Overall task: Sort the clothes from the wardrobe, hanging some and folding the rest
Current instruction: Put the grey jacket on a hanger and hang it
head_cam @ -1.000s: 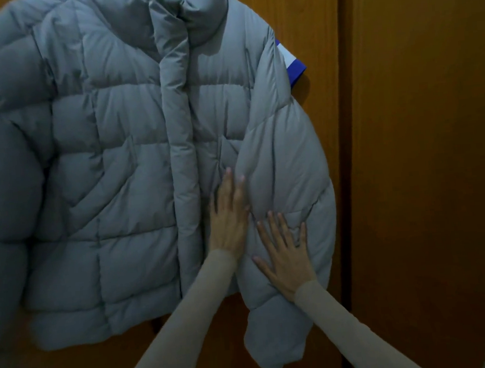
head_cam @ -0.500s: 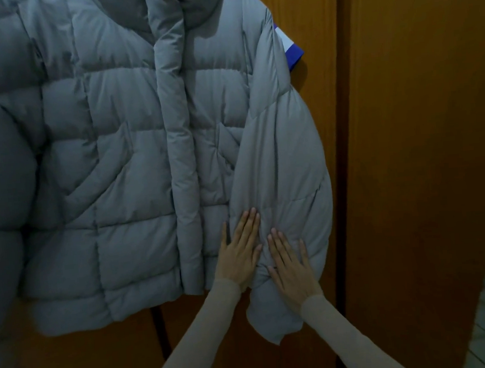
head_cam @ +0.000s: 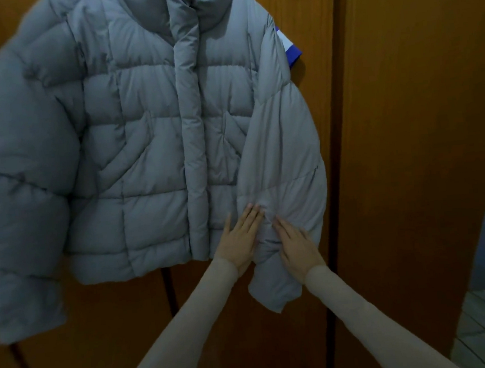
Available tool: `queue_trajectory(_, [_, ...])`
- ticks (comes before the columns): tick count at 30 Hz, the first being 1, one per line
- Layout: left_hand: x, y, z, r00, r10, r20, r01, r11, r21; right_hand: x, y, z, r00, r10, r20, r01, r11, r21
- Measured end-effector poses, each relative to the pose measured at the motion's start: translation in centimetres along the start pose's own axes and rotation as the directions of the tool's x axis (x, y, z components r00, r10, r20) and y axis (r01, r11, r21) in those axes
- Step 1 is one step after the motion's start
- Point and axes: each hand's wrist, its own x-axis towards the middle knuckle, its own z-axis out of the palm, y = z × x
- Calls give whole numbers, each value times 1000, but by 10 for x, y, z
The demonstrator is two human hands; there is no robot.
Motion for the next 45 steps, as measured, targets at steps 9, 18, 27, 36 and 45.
queue_trajectory(9, [-63, -37, -66, 932, -150, -329, 137, 989, -63, 9, -37, -41, 916, 178, -359, -94, 966, 239])
queue_trajectory(18, [-119, -142, -123, 488, -797, -357, 787, 578, -216, 37, -59, -59, 850, 388, -357, -235, 885, 402])
queue_trajectory(27, [-143, -219, -137, 368, -897, -245, 887, 418, -198, 74, -150, -77, 721, 155, -675, 167, 907, 387])
queue_trajectory(36, [-142, -203, -183, 355, -634, -687, 608, 715, -346, 108, -165, -53, 902, 220, -373, 9, 852, 523])
queue_trajectory(45, [-87, -138, -161, 577, -425, -698, 65, 875, -479, 112, -161, -41, 884, 72, -462, 152, 890, 429])
